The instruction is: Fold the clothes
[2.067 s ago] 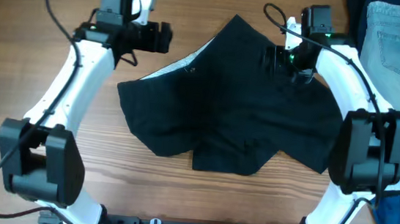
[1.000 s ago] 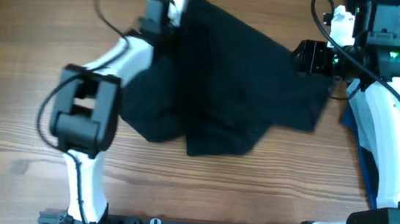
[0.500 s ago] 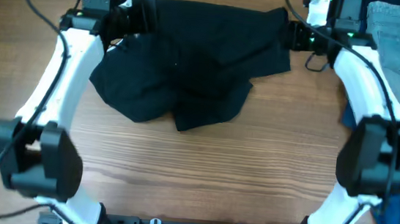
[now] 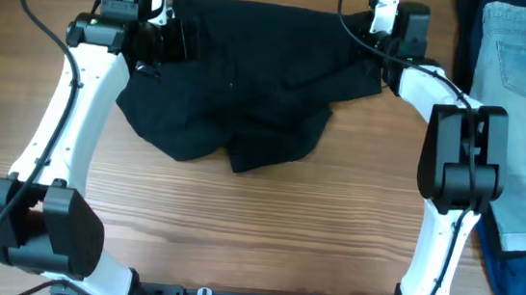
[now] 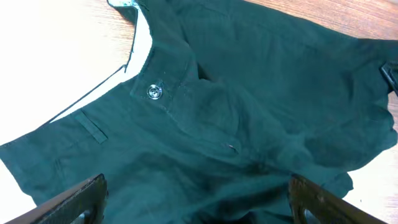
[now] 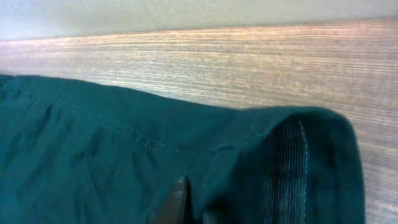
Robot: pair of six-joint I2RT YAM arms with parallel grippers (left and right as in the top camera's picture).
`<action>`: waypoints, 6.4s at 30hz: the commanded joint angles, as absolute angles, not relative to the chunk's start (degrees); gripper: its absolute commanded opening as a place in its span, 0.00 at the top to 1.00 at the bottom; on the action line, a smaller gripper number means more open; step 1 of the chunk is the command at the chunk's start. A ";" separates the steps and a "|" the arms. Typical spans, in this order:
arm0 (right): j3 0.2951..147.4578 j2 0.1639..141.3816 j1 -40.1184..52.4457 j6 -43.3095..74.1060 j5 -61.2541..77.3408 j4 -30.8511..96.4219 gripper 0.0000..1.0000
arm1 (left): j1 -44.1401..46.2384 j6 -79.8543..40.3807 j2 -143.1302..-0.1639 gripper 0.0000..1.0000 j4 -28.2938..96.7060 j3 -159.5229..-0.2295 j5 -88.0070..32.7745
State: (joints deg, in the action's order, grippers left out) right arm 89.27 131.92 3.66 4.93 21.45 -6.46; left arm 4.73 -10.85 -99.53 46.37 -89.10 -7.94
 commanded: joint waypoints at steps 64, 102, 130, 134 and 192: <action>78.13 116.40 43.07 5.52 -1.91 44.12 0.96 | -2.15 -20.62 -94.67 0.06 48.34 -74.83 2.48; 48.62 99.00 2.07 16.34 14.68 28.27 0.31 | -8.49 -20.25 -96.60 0.02 49.19 -74.83 2.00; 73.65 99.31 -5.80 3.84 17.82 47.90 0.51 | -8.47 -20.16 -96.66 0.03 54.02 -74.83 -5.58; 73.65 99.31 -5.80 -0.62 25.43 46.59 0.50 | -5.45 -14.13 -96.68 0.05 52.36 -72.38 -14.17; 73.49 100.05 4.25 6.07 21.47 57.80 0.52 | 8.75 -9.23 -96.77 0.00 48.53 -70.28 -13.87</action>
State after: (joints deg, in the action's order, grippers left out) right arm 73.28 100.38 0.91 9.28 18.63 56.69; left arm 8.58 -10.52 -96.12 48.90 -70.85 -14.24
